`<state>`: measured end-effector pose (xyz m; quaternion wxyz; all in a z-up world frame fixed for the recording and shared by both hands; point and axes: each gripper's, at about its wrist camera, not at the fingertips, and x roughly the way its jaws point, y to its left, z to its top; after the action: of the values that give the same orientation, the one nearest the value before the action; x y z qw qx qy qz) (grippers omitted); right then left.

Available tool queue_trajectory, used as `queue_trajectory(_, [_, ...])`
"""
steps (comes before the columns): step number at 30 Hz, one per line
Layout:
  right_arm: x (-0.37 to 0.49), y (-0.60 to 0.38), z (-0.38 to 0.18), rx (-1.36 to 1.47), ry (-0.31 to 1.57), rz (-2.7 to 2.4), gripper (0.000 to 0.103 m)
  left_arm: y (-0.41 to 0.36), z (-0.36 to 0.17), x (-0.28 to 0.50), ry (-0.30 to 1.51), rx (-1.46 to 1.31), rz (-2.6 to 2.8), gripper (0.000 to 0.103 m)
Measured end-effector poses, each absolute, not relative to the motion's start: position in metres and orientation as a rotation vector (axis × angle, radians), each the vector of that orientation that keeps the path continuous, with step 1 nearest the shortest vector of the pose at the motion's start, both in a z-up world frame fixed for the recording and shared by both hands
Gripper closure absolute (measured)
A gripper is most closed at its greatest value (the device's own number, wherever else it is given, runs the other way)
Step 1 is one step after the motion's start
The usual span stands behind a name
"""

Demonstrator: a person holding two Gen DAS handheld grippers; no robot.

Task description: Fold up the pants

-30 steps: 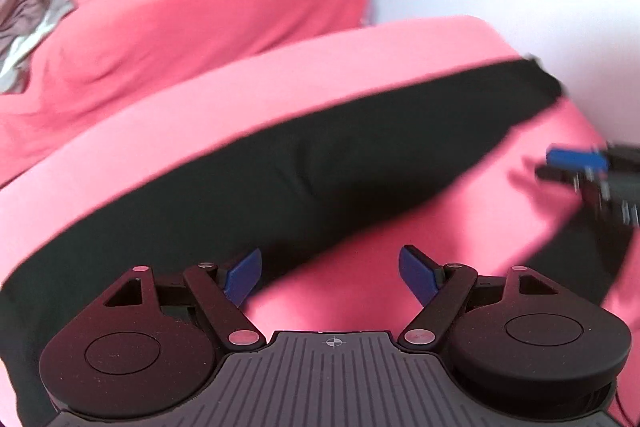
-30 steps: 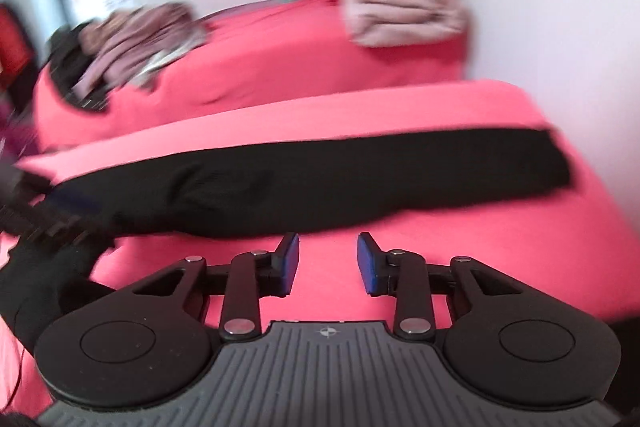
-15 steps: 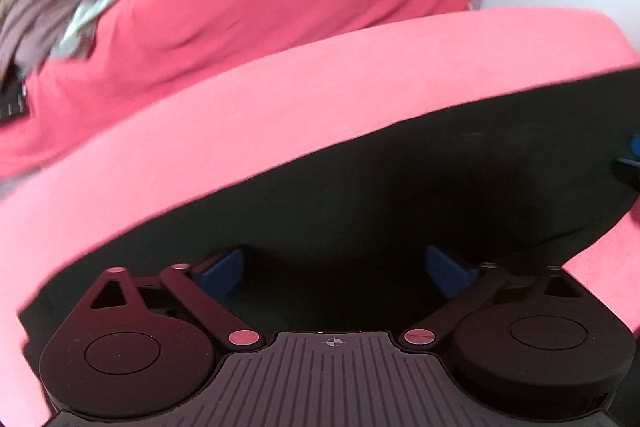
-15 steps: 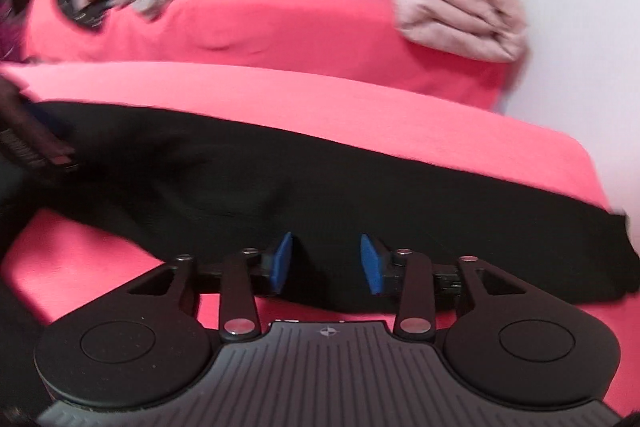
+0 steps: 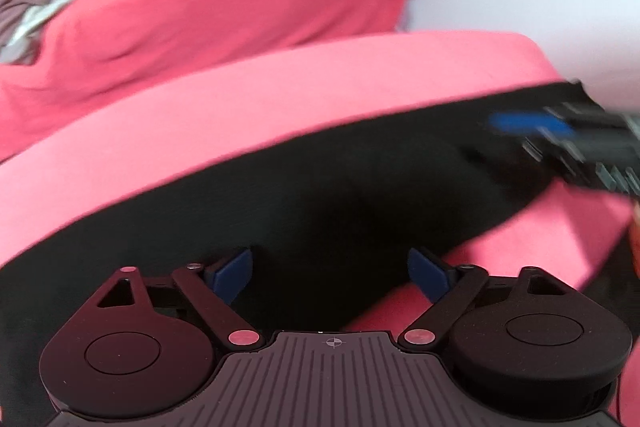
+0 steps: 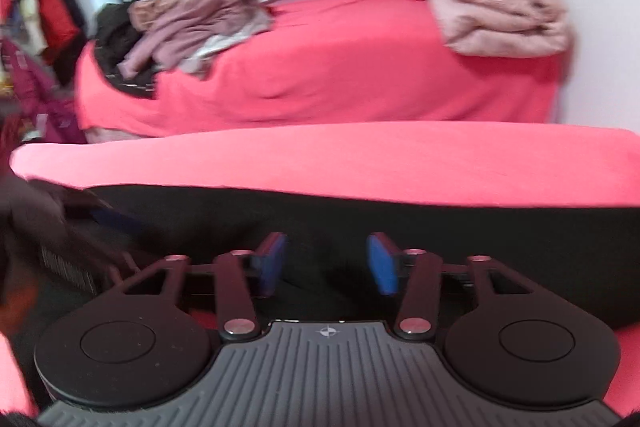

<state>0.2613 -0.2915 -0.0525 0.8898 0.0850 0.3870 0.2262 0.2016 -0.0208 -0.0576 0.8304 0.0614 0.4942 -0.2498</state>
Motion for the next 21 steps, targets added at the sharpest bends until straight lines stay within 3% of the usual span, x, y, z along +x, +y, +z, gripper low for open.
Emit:
queue_trajectory(7, [0.322,-0.264,-0.077,0.289,1.004,0.627,0.077,-0.032,-0.071,0.179,1.033,0.232,-0.579,0.0])
queue_trajectory(9, [0.335,-0.264,-0.087,0.286,0.997,0.598,0.101,-0.032,-0.073,0.178,1.035,0.241,-0.585,0.0])
queue_trajectory(21, [0.343,-0.298,-0.086,0.505,0.997,0.576,0.092,-0.042,-0.052,0.187,1.015,0.107,-0.669,0.0])
